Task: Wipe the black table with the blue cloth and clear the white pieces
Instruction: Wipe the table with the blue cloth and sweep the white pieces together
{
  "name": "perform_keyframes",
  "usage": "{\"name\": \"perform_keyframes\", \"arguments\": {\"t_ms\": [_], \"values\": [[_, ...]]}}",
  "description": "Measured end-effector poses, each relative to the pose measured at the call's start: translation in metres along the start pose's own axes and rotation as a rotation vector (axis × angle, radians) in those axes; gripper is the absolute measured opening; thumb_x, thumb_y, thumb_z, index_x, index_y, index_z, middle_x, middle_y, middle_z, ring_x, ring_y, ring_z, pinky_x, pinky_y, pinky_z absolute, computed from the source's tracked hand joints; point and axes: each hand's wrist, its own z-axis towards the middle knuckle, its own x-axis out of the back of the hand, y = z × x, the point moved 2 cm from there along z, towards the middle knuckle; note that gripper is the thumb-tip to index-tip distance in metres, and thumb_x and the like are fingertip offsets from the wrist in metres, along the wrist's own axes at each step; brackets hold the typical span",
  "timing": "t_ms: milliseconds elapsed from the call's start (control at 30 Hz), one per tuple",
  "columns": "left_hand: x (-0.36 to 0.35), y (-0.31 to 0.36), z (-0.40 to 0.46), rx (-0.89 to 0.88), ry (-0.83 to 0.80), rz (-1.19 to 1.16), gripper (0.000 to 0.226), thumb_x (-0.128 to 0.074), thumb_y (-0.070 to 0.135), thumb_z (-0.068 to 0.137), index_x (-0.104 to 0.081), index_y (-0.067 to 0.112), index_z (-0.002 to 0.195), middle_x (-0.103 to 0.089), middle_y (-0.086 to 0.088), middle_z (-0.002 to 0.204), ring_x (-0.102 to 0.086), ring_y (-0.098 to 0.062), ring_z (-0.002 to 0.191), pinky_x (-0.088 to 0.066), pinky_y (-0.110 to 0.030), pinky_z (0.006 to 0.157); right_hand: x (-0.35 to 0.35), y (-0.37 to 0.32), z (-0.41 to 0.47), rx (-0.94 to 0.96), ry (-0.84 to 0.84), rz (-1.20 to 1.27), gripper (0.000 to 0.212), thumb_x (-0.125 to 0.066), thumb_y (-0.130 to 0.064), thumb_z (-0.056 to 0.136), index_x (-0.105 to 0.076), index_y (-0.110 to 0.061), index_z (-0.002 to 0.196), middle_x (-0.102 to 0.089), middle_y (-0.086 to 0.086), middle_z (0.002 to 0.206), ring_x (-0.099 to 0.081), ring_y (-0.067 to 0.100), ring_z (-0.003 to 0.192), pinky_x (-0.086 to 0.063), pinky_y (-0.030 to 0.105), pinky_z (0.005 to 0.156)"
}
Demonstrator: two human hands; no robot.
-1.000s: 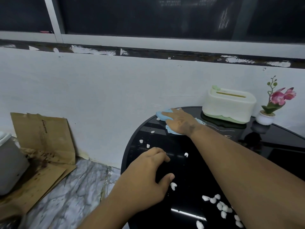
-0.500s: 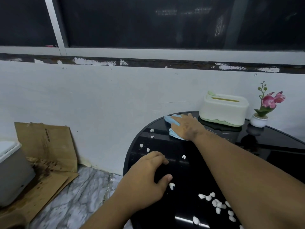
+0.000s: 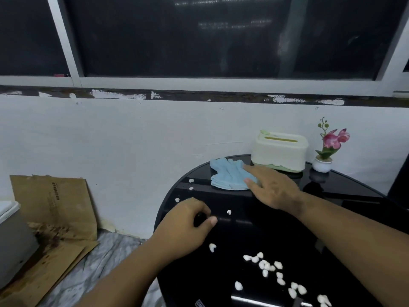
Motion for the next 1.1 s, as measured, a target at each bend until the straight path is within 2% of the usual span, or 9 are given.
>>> {"name": "perform_keyframes", "arguments": {"t_ms": [100, 233, 333, 433, 567, 733, 933, 1033, 1100], "values": [[0.0, 0.023, 0.037, 0.01, 0.047, -0.009, 0.026, -0.058, 0.047, 0.089, -0.064, 0.028, 0.106, -0.062, 0.014, 0.106, -0.057, -0.004, 0.1, -0.044, -0.022, 0.087, 0.009, 0.042, -0.034, -0.083, 0.017, -0.098, 0.06, -0.03, -0.06, 0.096, -0.028, -0.036, 0.152, -0.044, -0.003, 0.149, -0.041, 0.019, 0.136, -0.032, 0.037, 0.112], [-0.028, 0.054, 0.103, -0.001, -0.022, 0.037, 0.048, -0.053, 0.043, 0.094, -0.053, 0.014, 0.132, -0.051, -0.002, 0.135, -0.046, -0.018, 0.126, -0.035, -0.029, 0.102, -0.003, 0.075, -0.054, -0.199, -0.065, -0.086, 0.066, -0.027, -0.068, 0.093, -0.028, -0.038, 0.151, -0.03, 0.002, 0.159, -0.027, 0.028, 0.146, -0.022, 0.046, 0.119], [-0.063, 0.065, 0.158, 0.02, -0.107, 0.229, 0.058, -0.045, 0.047, 0.096, -0.048, 0.005, 0.135, -0.046, -0.015, 0.137, -0.04, -0.029, 0.129, -0.032, -0.039, 0.107, -0.007, 0.077, -0.055, -0.212, -0.033, -0.079, 0.064, -0.028, -0.068, 0.093, -0.036, -0.037, 0.148, -0.03, 0.001, 0.159, -0.026, 0.029, 0.147, -0.019, 0.046, 0.119], [-0.088, 0.056, 0.199, 0.171, -0.15, 0.437, 0.077, -0.031, 0.058, 0.094, -0.033, 0.0, 0.144, -0.034, -0.024, 0.149, -0.025, -0.04, 0.139, -0.021, -0.047, 0.114, -0.007, 0.078, -0.055, -0.203, -0.004, -0.077, 0.064, -0.027, -0.069, 0.093, -0.037, -0.038, 0.147, -0.032, -0.001, 0.158, -0.026, 0.028, 0.147, -0.018, 0.045, 0.119], [-0.11, 0.032, 0.221, 0.291, -0.17, 0.487, 0.087, -0.02, 0.065, 0.089, -0.01, 0.009, 0.154, -0.008, -0.017, 0.162, -0.002, -0.044, 0.147, -0.004, -0.058, 0.116, -0.009, 0.081, -0.053, -0.198, -0.003, -0.048, 0.067, -0.025, -0.072, 0.091, -0.034, -0.039, 0.148, -0.029, -0.002, 0.16, -0.02, 0.026, 0.149, -0.013, 0.045, 0.121], [-0.109, 0.014, 0.237, 0.141, -0.178, 0.521, 0.078, -0.019, 0.064, 0.088, -0.018, 0.021, 0.153, -0.019, -0.006, 0.16, -0.015, -0.04, 0.144, -0.013, -0.057, 0.113, -0.01, 0.083, -0.052, -0.167, -0.017, -0.004, 0.072, -0.023, -0.074, 0.089, -0.03, -0.037, 0.15, -0.02, -0.004, 0.163, -0.01, 0.021, 0.152, -0.003, 0.043, 0.122], [-0.093, -0.005, 0.251, -0.082, -0.313, 0.484, 0.068, -0.032, 0.06, 0.093, -0.017, 0.032, 0.153, -0.015, 0.005, 0.163, -0.011, -0.031, 0.148, -0.01, -0.052, 0.118, -0.013, 0.086, -0.051, -0.148, -0.047, 0.007, 0.071, -0.02, -0.077, 0.088, -0.023, -0.044, 0.151, -0.017, -0.006, 0.164, -0.009, 0.019, 0.152, -0.002, 0.041, 0.122], [-0.092, -0.004, 0.254, -0.03, -0.269, 0.385, 0.069, -0.038, 0.058, 0.091, -0.023, 0.03, 0.152, -0.024, 0.004, 0.16, -0.019, -0.026, 0.147, -0.013, -0.05, 0.118, -0.013, 0.085, -0.052, -0.156, -0.043, 0.013, 0.07, -0.022, -0.076, 0.088, -0.023, -0.044, 0.151, -0.017, -0.007, 0.164, -0.008, 0.017, 0.152, -0.001, 0.04, 0.123], [-0.098, -0.004, 0.253, 0.035, -0.199, 0.416, 0.071, -0.032, 0.06, 0.091, -0.021, 0.026, 0.153, -0.022, 0.002, 0.161, -0.018, -0.026, 0.148, -0.013, -0.05, 0.118, -0.013, 0.085, -0.053, -0.157, -0.042, 0.008, 0.07, -0.021, -0.076, 0.088, -0.023, -0.045, 0.15, -0.016, -0.008, 0.164, -0.007, 0.017, 0.152, -0.001, 0.04, 0.123]]}}
